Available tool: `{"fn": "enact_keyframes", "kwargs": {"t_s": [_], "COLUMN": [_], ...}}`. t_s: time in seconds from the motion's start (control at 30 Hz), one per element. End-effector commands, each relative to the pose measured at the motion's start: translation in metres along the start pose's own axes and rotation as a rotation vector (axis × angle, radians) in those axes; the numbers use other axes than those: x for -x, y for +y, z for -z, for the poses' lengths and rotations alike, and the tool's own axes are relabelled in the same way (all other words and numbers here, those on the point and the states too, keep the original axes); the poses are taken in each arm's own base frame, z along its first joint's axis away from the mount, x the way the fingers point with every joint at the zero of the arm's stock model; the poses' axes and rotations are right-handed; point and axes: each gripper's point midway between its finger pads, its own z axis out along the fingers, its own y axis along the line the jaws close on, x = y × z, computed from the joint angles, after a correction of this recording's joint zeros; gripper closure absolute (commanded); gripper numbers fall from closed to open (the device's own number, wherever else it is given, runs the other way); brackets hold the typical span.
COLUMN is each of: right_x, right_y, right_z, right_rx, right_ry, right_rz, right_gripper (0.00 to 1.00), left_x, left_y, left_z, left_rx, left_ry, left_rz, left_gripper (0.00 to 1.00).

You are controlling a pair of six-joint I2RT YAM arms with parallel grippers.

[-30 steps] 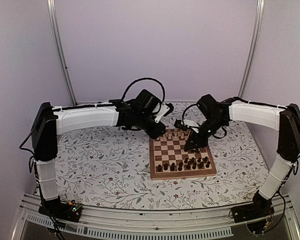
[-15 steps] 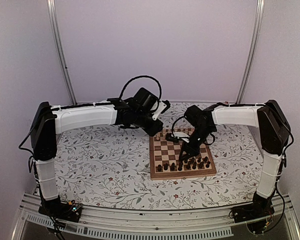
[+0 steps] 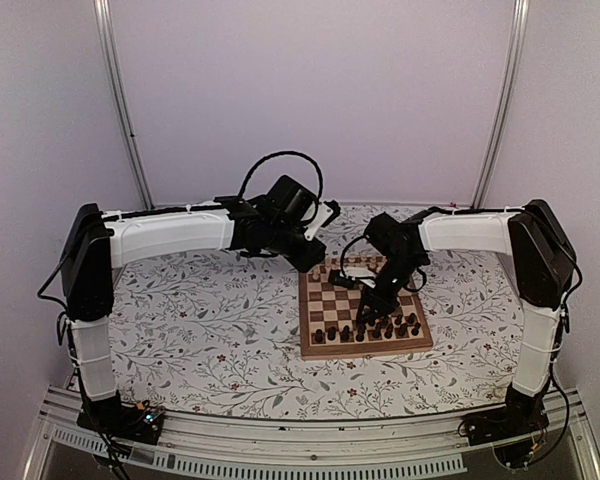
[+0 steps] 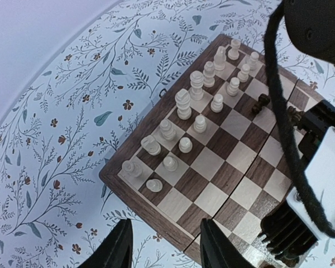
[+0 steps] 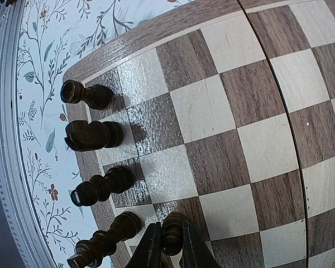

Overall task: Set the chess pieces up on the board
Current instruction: Place the chess piece on the chessboard, then pick up the chess piece from the chessboard.

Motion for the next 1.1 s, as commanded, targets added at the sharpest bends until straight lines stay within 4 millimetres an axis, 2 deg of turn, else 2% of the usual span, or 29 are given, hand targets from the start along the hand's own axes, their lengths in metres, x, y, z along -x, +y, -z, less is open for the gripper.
{"fn": "enact_keyframes", "kwargs": {"t_s": [0.0,0.23,0.37,0.5,0.6,0.83,0.97,1.07], "right_x": [0.006,0.011,0.019,0.022,0.019,-0.003,-0.008,-0.011], "right_y": [-0.002,-0.001,0.0,-0.007,-0.022,-0.076,-0.094,-0.1], "right_z": [-0.003,0.002,0.017,0.038,0.056,0.08,0.086,0.082], "right_rx": [-0.003,-0.003,-0.032,-0.084,-0.136,-0.322,-0.397,-0.409], "right_ry": [0.004,-0.007,-0.025,-0.047,-0.07,-0.059,-0.047,-0.032], "right_rz": [0.008,0.008,0.028,0.029,0.011,-0.068,-0.077,-0.072], "right_gripper": [0.84,0.74,0.71,0.69,0.69,0.69,0.68,0.68], "left_x": [0.01,0.008,0.007,0.007,0.008,0.009,0.008,0.006], "left_y": [0.004,0.003,0.003,0.002,0.001,-0.006,-0.008,-0.011], "left_z": [0.011,0.009,0.008,0.008,0.008,0.01,0.008,0.006], "left_rx": [-0.002,-0.004,-0.006,-0.01,-0.017,-0.05,-0.057,-0.063], "left_ry": [-0.028,-0.02,-0.018,-0.017,-0.02,-0.024,-0.02,-0.013], "left_rz": [0.014,0.013,0.012,0.013,0.013,0.011,0.009,0.007], "left_gripper": [0.56,0.56,0.56,0.56,0.56,0.56,0.56,0.56]}}
